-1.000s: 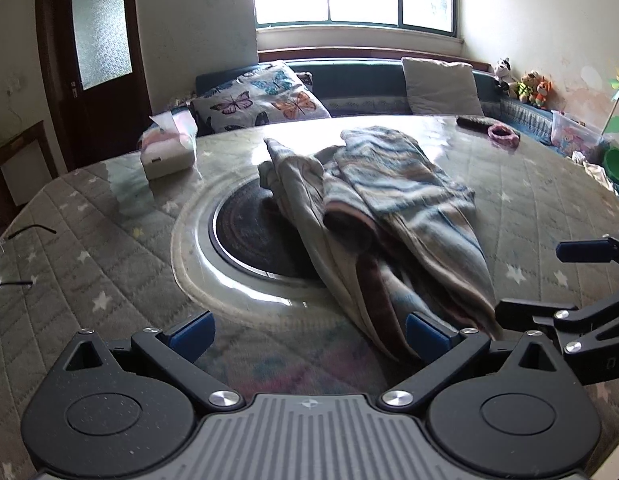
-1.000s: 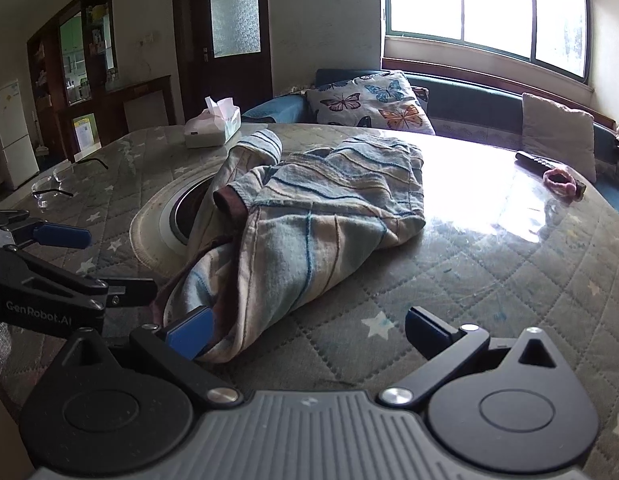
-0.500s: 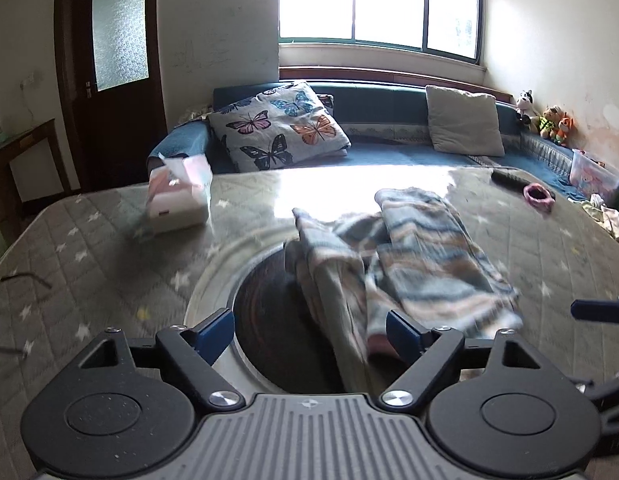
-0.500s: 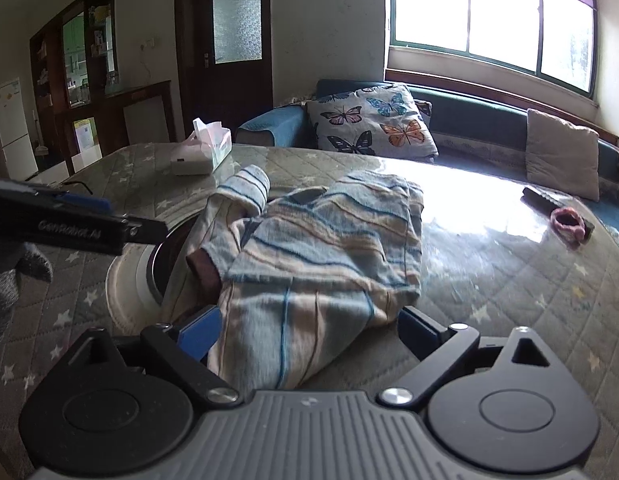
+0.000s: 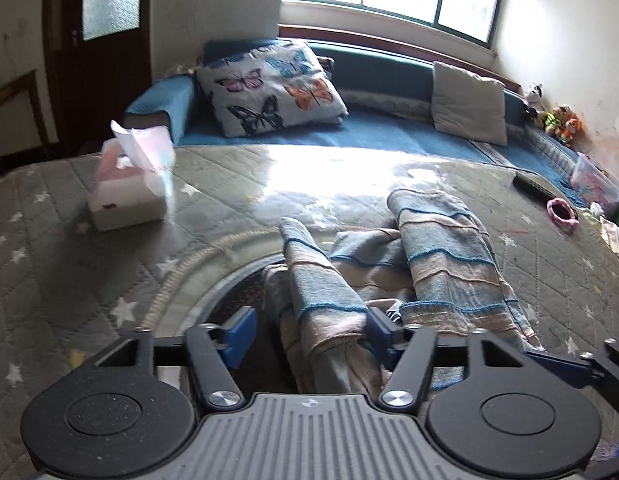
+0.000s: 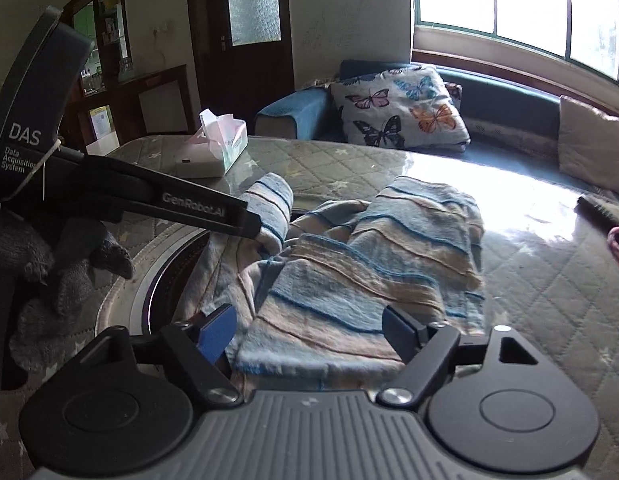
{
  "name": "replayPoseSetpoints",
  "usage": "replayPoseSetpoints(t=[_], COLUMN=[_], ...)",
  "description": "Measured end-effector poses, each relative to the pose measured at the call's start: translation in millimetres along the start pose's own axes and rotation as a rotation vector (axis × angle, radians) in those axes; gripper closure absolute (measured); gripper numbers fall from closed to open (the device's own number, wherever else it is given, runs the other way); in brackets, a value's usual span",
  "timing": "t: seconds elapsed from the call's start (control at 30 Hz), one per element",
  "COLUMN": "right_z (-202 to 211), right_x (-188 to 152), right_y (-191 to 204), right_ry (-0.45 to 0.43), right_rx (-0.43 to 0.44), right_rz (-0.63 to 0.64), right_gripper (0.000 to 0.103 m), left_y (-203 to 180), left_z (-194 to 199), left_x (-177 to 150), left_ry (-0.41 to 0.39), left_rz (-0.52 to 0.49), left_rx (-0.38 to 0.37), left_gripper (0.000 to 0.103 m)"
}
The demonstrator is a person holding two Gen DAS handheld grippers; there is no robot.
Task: Fold towel
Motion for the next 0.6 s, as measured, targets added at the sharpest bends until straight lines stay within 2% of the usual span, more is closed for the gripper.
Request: replayPoseSetpoints(t=[0.1,0.2,0.33,0.4,0.43,0.47,0.5,0.53,0.6], right_z=[-12.0,-21.3,-28.4,-30.3,-32.3,-33.8,-33.6,-31.9,-25.5], right_x=[2.7,4.5,6.4,6.6,5.7,4.8,3.8,2.8,1.5], right_y=[-0.2,-1.7,-4.1,-1.3,0.1,1.2,1.2,0.4,-3.5], right_ry=[0.011,0.02,0.03,0.037,0.048,0.057,0.059,0.058,0.05], right_rx=[0.007,0.012,0.017,0.01,0.002,-0.006,-0.013,-0.019,-0.025], right_rz=[-0.007,-0.021,-0.03,-0.012,0.0,0.011,0.018,0.021,0.007], right_gripper=[0.033,0.041,0.043,0.053,0.055,0.061,0.07,0.074,0.089], left_y=[-0.2,-0.9,-3.5,-4.8,-4.9,-4.3,-3.0,-1.6,2.7], left_z=[-3.3,-4.3,-7.4,-8.2,-7.8,-6.7,-4.7,-2.6,3.9], left_x=[0.2,1.5,3.2,2.2,1.4,0.8,0.4,0.1,-0.4], left_ry=[0.015,0.023,0.027,0.03,0.029,0.024,0.016,0.007,-0.006], left_rz=[0.002,0.008,0.002,-0.003,-0.008,-0.011,-0.012,-0.012,0.002], left_rx=[-0.022,-0.045,-0.054,-0.061,-0.063,-0.062,-0.057,-0.053,-0.051], left_gripper=[0.063,0.063,0.066,0.082,0.085,0.092,0.094,0.095,0.097])
Point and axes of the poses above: each gripper's, at about its wrist camera, not at the fingertips, and z roughly against the way its jaws point, y to its left, x to its top, the point moved 4 cm from there along -z, roughly the way its jaws point, and after that the axes turned 14 degrees about z, right-handed, at the moved point
